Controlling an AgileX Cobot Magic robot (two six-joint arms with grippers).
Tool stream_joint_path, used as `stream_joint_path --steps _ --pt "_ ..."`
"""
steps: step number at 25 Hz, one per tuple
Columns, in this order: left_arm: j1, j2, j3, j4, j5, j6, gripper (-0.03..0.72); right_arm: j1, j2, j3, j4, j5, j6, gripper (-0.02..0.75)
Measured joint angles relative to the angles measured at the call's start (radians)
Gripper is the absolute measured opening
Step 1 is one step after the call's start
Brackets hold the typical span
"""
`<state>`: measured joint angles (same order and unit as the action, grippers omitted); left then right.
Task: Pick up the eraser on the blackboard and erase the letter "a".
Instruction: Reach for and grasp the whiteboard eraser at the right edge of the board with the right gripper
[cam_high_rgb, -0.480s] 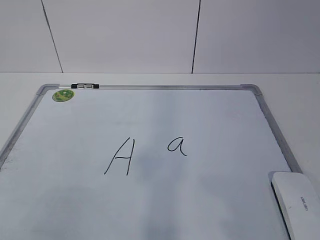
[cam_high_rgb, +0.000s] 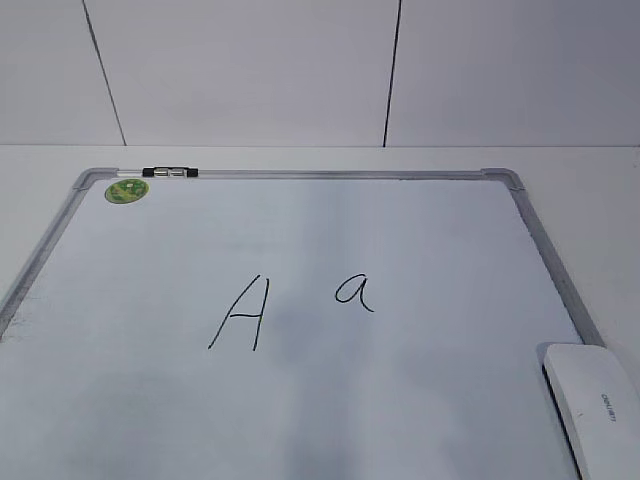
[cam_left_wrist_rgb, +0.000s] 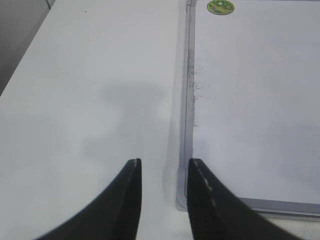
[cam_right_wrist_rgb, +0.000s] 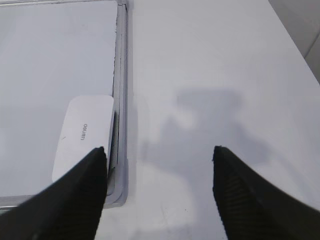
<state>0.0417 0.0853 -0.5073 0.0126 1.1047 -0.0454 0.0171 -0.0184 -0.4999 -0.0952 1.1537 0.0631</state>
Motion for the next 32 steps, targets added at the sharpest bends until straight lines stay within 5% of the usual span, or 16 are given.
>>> stream_joint_path --steps 32 --pt "0.000 0.000 0.000 0.000 0.000 0.000 0.235 0.000 0.000 0.000 0.000 0.000 0.000 0.540"
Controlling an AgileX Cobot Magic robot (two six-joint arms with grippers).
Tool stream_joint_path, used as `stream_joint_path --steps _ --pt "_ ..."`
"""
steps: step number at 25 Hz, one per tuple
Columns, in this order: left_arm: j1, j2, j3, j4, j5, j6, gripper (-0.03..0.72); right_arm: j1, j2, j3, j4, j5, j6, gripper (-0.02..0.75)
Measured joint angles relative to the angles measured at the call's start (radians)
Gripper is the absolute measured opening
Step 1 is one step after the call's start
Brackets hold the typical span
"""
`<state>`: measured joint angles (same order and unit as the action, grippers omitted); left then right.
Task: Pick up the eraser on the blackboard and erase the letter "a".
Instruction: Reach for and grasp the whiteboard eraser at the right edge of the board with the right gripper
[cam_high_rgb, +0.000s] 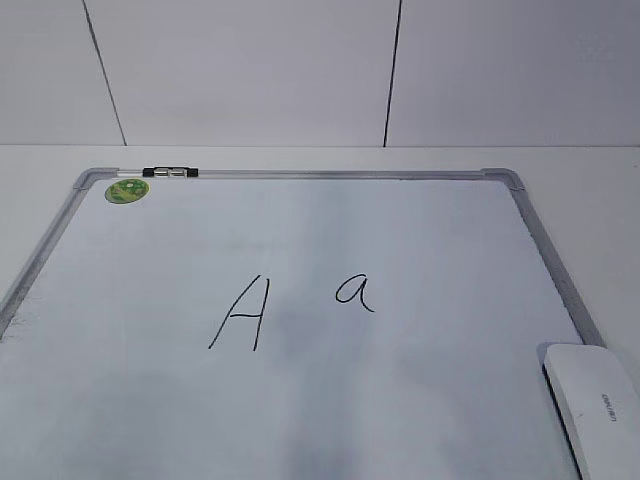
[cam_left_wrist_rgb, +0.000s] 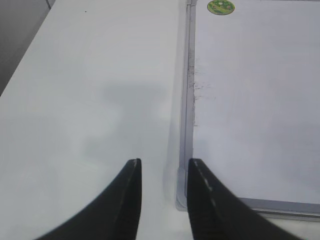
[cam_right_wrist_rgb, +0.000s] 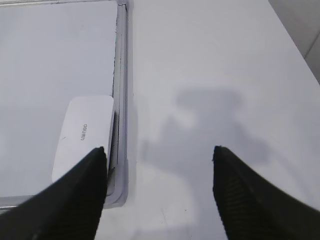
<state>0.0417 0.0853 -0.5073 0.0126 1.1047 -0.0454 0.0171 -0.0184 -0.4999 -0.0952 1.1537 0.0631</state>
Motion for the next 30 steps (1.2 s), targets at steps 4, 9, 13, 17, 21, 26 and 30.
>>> stream_joint_path --steps 4,9,13,17,21,26,30 --pt "0.000 0.000 0.000 0.000 0.000 0.000 0.235 0.000 0.000 0.000 0.004 0.000 0.000 0.540" --pt "0.000 0.000 0.000 0.000 0.000 0.000 0.235 0.000 0.000 0.000 0.034 0.000 0.000 0.540" --pt "0.000 0.000 0.000 0.000 0.000 0.000 0.235 0.000 0.000 0.000 0.062 0.000 0.000 0.540" --pt "0.000 0.000 0.000 0.000 0.000 0.000 0.235 0.000 0.000 0.000 0.082 -0.001 0.000 0.540" --pt "0.000 0.000 0.000 0.000 0.000 0.000 0.235 0.000 0.040 0.000 0.104 -0.002 0.000 0.539" --pt "-0.002 0.000 0.000 0.000 0.000 0.000 0.235 0.000 0.164 0.000 0.120 -0.024 0.000 0.539" --pt "-0.018 0.000 0.000 0.000 0.000 0.000 0.235 0.000 0.285 0.000 0.123 -0.036 -0.044 0.567"
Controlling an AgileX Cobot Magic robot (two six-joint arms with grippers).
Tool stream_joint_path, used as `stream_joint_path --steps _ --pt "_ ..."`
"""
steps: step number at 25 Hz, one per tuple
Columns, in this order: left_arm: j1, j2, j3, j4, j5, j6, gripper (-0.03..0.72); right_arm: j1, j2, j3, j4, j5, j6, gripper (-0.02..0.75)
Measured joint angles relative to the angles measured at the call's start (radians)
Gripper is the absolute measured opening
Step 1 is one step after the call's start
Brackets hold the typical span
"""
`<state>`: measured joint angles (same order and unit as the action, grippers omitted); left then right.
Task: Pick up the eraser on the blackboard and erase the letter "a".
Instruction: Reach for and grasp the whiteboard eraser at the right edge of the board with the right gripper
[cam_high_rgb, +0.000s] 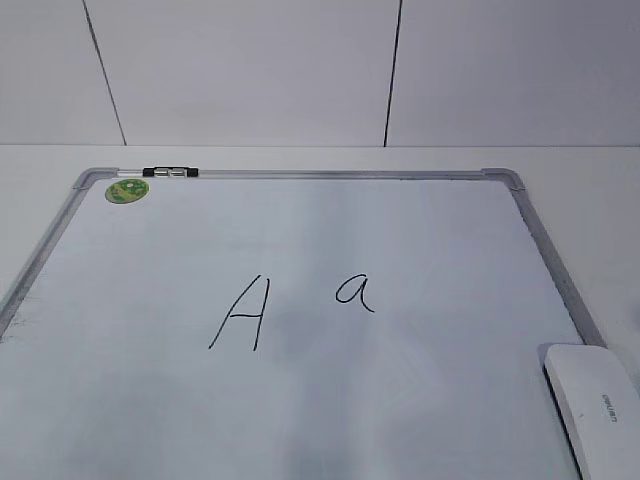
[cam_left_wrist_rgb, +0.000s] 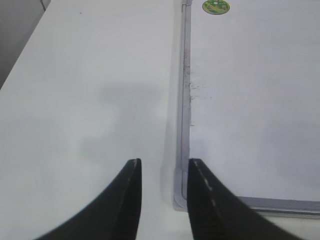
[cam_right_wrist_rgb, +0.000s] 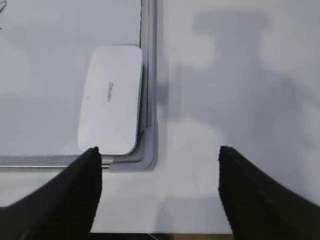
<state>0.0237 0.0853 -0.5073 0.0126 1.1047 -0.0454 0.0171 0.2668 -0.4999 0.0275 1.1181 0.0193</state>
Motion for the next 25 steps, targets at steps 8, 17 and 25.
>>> stream_joint_path --steps 8,17,25 --pt "-0.011 0.000 0.000 -0.002 0.000 0.000 0.235 0.005 0.253 -0.065 0.002 -0.139 -0.025 0.636" --pt "-0.011 0.000 0.000 -0.004 0.000 0.000 0.236 0.060 0.554 -0.270 -0.002 -0.223 0.009 0.634" --pt "-0.011 0.000 0.000 -0.004 0.000 0.000 0.236 0.100 0.809 -0.339 0.095 -0.042 0.009 0.633"
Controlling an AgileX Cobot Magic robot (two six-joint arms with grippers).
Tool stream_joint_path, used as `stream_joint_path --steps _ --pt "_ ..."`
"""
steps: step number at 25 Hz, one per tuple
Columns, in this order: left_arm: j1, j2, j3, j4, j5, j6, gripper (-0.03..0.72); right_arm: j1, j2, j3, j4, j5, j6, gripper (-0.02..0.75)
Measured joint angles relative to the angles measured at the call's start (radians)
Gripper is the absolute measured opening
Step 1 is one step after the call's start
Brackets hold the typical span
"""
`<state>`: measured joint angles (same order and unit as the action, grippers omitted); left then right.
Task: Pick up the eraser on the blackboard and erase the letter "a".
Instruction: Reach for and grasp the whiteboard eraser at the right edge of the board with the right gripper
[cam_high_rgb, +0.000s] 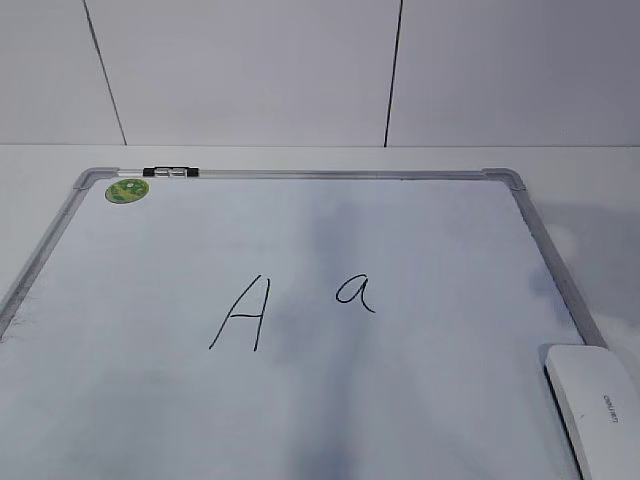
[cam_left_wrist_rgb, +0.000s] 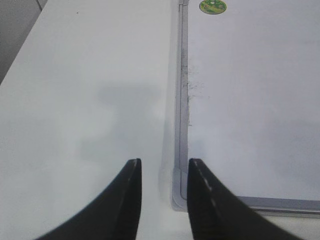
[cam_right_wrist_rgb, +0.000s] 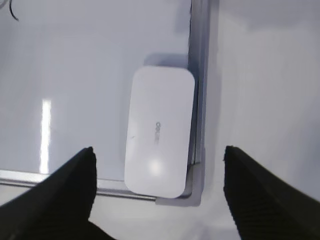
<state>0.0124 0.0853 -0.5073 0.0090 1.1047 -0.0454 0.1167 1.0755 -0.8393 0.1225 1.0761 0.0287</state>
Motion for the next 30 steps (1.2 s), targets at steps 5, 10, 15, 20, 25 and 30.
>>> stream_joint_path --steps 5,10,15,20,25,30 --pt "0.000 0.000 0.000 0.000 0.000 0.000 0.238 0.000 0.104 0.000 0.002 0.036 -0.017 0.643" --pt "0.000 0.000 0.000 0.000 0.000 0.000 0.239 0.000 0.157 -0.004 0.017 0.038 -0.029 0.647" --pt "0.000 0.000 0.000 0.000 0.000 0.000 0.239 0.000 0.202 -0.006 0.048 0.038 -0.029 0.647" --pt "0.000 0.000 0.000 0.000 0.000 0.000 0.239 0.000 0.224 -0.006 0.065 0.030 -0.029 0.641" --pt "0.000 0.000 0.000 0.000 0.000 0.000 0.239 0.000 0.244 -0.006 0.065 0.016 -0.029 0.634" --pt "0.000 0.000 0.000 0.000 0.000 0.000 0.239 0.000 0.259 0.037 0.059 -0.020 -0.029 0.634"
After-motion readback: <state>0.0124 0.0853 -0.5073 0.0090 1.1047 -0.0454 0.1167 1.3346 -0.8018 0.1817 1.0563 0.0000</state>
